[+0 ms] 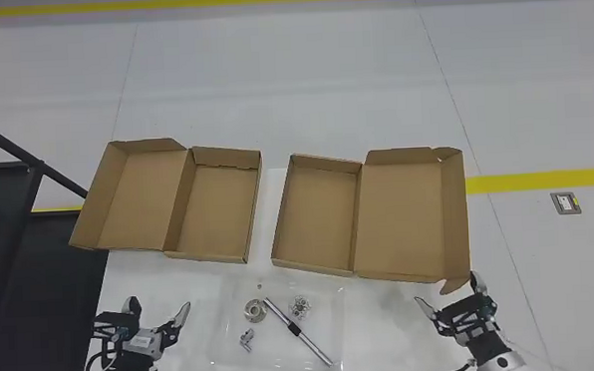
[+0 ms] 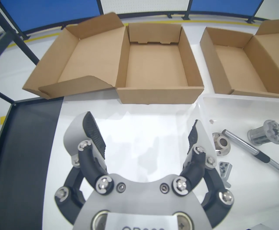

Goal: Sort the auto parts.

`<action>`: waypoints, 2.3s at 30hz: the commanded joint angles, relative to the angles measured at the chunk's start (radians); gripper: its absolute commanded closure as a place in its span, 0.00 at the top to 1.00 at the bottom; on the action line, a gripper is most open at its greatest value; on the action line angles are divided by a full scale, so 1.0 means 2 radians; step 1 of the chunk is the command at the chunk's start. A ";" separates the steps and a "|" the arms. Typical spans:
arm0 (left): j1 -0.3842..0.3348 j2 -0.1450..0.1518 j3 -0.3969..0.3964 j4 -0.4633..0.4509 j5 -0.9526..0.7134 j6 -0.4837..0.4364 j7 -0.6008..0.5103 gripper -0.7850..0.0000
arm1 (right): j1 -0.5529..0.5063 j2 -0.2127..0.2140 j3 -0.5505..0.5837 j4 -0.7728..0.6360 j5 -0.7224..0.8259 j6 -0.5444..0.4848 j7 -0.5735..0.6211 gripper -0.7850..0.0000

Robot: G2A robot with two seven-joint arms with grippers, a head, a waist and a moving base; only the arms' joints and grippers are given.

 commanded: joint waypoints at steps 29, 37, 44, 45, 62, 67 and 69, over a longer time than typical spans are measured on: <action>0.033 -0.004 -0.015 -0.010 -0.016 0.000 0.044 1.00 | 0.020 -0.001 -0.052 -0.087 -0.087 -0.090 0.118 1.00; 0.022 -0.005 -0.009 -0.013 0.003 0.005 0.034 1.00 | 0.075 0.001 -0.138 -0.105 -0.195 -0.193 0.127 1.00; 0.011 -0.008 0.006 -0.005 0.020 0.021 0.038 1.00 | 0.202 -0.020 -0.290 -0.057 -0.222 -0.293 0.266 1.00; 0.012 -0.009 0.007 -0.004 0.019 0.024 0.039 1.00 | 0.221 -0.026 -0.313 -0.041 -0.219 -0.293 0.298 1.00; 0.014 -0.010 0.007 -0.002 0.017 0.026 0.042 1.00 | 0.377 -0.096 -0.414 0.119 -0.007 -0.200 0.476 1.00; 0.014 -0.010 0.007 -0.002 0.017 0.026 0.042 1.00 | 0.375 -0.097 -0.408 0.128 -0.009 -0.176 0.478 1.00; 0.014 -0.010 0.007 -0.002 0.017 0.026 0.042 1.00 | 0.377 -0.102 -0.407 0.142 0.009 -0.144 0.482 1.00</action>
